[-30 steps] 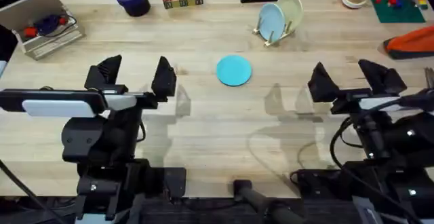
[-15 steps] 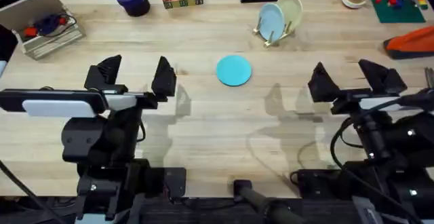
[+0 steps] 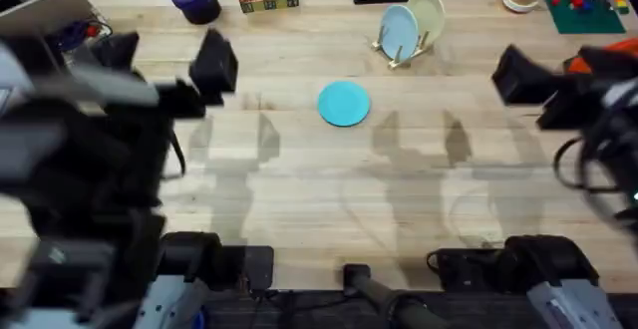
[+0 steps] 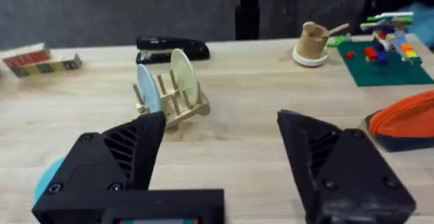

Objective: Pick up the plates from the table one by one and place each into a slot on the dish rack.

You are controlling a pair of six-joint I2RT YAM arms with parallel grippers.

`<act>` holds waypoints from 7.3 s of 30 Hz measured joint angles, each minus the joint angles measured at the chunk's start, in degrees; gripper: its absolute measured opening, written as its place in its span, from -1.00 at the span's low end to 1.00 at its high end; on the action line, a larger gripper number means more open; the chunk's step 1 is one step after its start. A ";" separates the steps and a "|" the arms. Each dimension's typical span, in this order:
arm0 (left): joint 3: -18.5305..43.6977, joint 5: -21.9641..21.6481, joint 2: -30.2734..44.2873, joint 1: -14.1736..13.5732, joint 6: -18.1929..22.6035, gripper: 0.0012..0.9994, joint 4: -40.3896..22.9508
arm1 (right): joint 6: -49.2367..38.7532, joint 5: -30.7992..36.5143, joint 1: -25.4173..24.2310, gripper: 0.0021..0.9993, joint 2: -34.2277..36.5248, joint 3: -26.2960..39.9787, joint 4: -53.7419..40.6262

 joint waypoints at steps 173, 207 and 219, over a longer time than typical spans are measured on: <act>57.60 36.50 83.75 -14.21 -8.50 -0.92 -46.40 | 0.24 -7.54 -0.04 0.99 44.17 56.45 -41.26; 42.17 37.59 83.75 -14.19 -8.53 -0.92 -34.54 | 0.24 -7.54 -0.04 0.99 44.17 56.45 -41.26; 40.92 40.64 84.52 -13.38 -9.15 -0.92 -33.49 | 0.24 -7.54 -0.04 0.99 44.17 56.45 -41.26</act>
